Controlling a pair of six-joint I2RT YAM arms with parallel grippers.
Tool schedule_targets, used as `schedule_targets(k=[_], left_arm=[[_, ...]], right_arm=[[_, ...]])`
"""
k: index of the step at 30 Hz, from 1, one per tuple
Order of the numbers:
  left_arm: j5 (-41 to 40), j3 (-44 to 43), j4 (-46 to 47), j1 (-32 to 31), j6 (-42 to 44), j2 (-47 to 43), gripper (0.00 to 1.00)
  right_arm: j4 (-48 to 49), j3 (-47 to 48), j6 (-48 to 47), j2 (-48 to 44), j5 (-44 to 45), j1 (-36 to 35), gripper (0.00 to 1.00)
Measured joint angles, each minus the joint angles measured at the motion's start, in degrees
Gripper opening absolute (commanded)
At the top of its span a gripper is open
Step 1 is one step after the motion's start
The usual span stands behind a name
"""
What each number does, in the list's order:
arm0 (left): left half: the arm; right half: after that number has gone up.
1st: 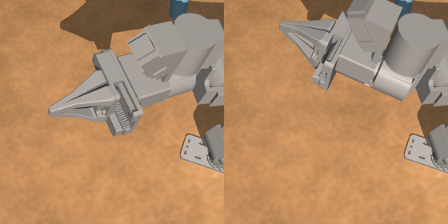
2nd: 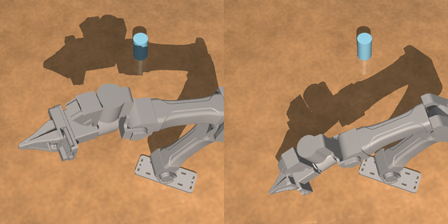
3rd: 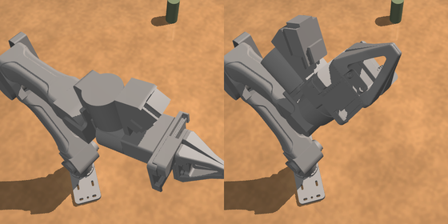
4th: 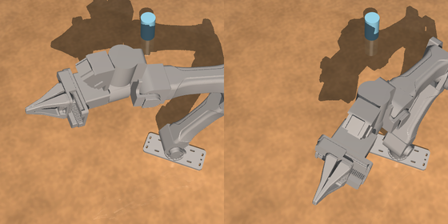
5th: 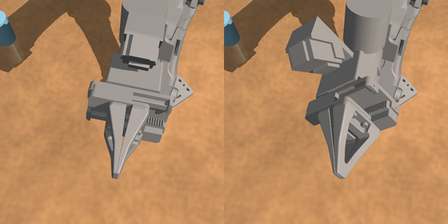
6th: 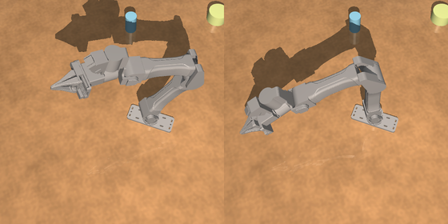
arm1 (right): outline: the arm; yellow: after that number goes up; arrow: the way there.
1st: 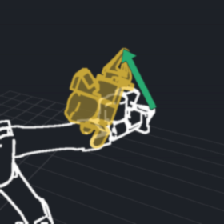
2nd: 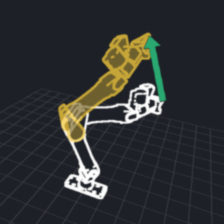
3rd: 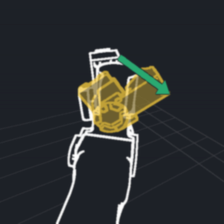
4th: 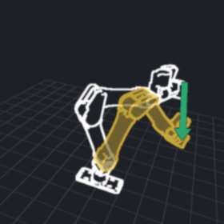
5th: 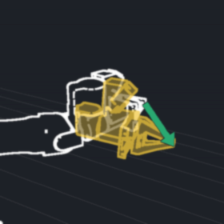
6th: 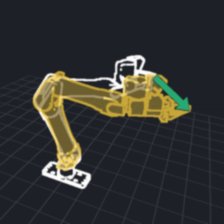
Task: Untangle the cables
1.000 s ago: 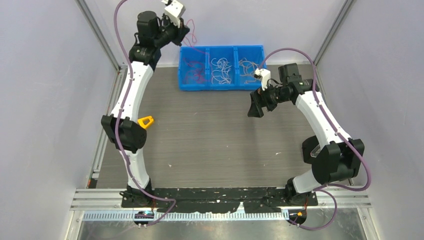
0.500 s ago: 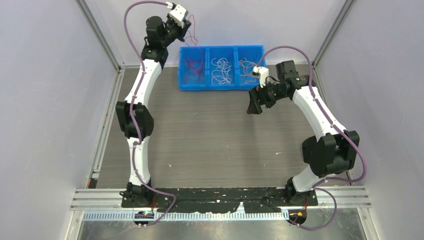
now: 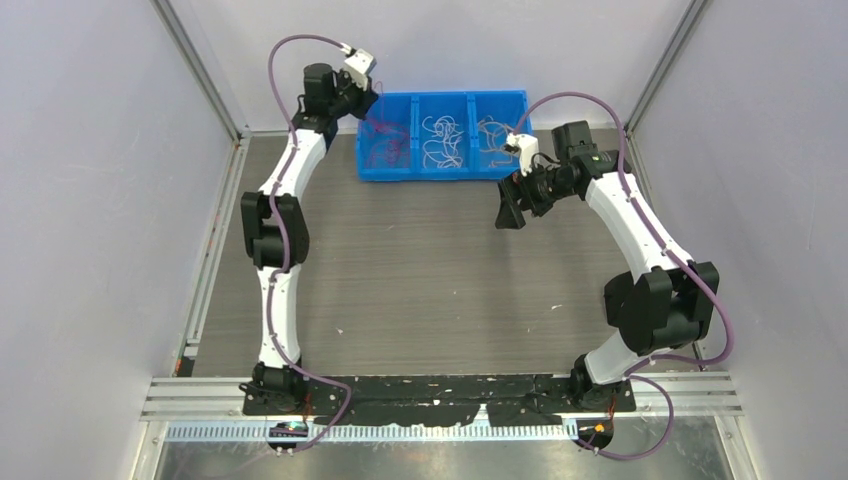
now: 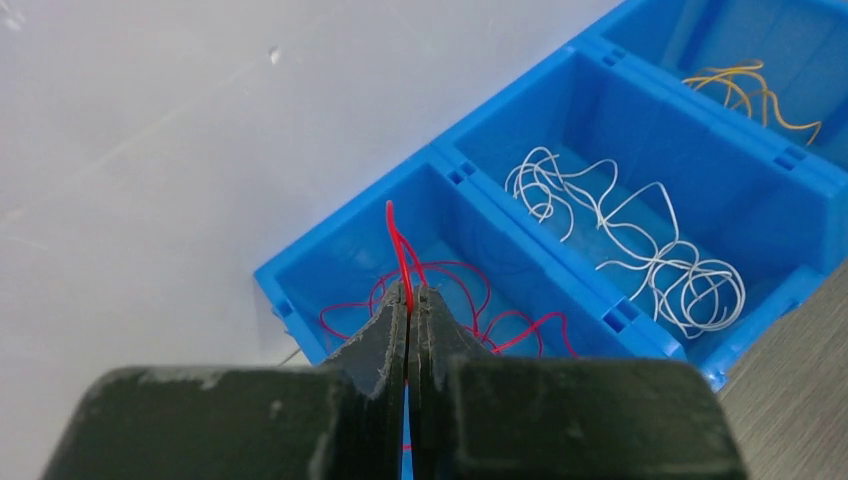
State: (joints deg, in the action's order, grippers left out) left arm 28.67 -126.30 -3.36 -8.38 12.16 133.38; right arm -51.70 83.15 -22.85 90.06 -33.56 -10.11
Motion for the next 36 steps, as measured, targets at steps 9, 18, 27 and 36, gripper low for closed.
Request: schedule_targets(k=[9,18,27,36], left_arm=[[-2.2,-2.4,-4.5,0.0,-1.6,2.4,0.80],[-6.3,-3.4,-17.7,0.0,-1.1,-4.7,1.00],[-8.7,-5.0,-42.6,1.6,0.2,-21.5,1.00],[-8.5,7.8,-59.7,6.2,-3.2,-30.4,1.00]], right_arm=[[-0.7,-0.7,-0.6,0.0,0.6,0.0,0.93],[-0.5,-0.7,-0.5,0.0,0.5,0.1,0.95],[1.9,1.1,2.1,0.0,-0.8,3.6,0.99],[11.1,-0.3,7.7,-0.5,-0.9,12.2,1.00]])
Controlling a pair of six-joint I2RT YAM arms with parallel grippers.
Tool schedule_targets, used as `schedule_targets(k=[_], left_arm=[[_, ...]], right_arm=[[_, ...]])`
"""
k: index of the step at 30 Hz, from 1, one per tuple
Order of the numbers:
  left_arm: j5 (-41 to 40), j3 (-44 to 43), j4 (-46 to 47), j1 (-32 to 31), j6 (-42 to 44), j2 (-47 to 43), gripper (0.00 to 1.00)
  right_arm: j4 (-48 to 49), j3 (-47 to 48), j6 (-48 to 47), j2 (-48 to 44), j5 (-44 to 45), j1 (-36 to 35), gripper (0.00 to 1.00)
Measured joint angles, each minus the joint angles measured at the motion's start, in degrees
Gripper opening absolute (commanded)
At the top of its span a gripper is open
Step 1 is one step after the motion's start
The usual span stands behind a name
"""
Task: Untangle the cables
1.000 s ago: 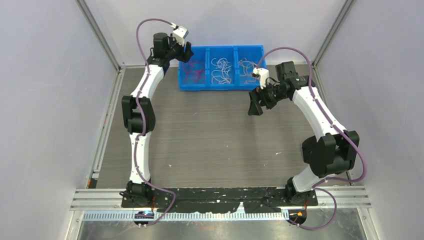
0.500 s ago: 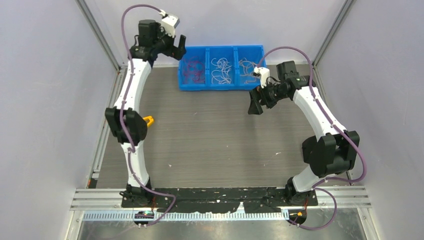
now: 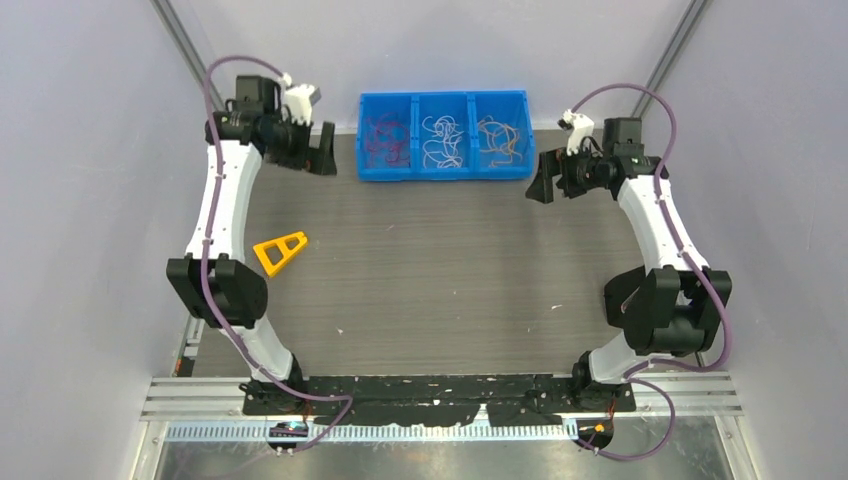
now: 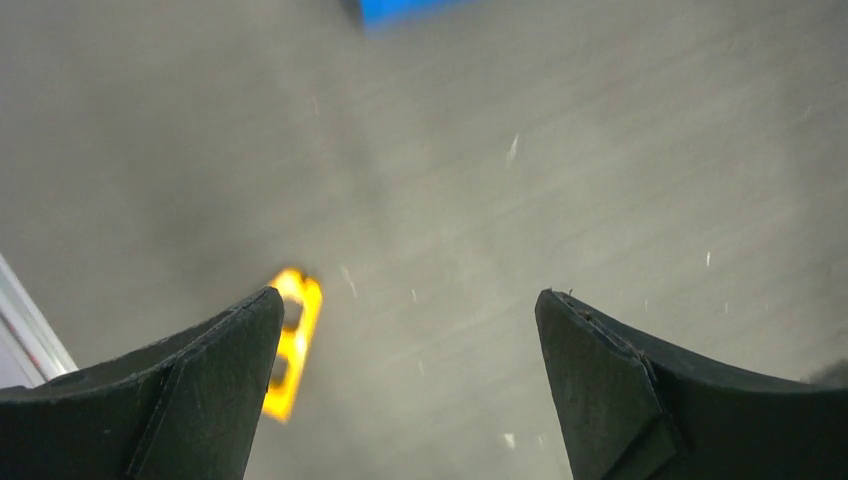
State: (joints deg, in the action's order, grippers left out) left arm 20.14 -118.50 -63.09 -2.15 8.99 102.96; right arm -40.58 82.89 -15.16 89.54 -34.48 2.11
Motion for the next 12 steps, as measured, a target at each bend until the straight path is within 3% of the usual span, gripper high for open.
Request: schedule_targets(k=[7,12], left_arm=[[-2.6,30.2,-0.8,1.9,-1.0,-10.9,1.00],[-4.2,36.6,-0.1,1.8,-1.6,-14.8,1.00]], right_arm=[[4.5,-18.3,0.7,-4.9,2.4,1.4,1.00],[5.0,-23.7,1.1,-7.3,2.7,1.1,1.00]])
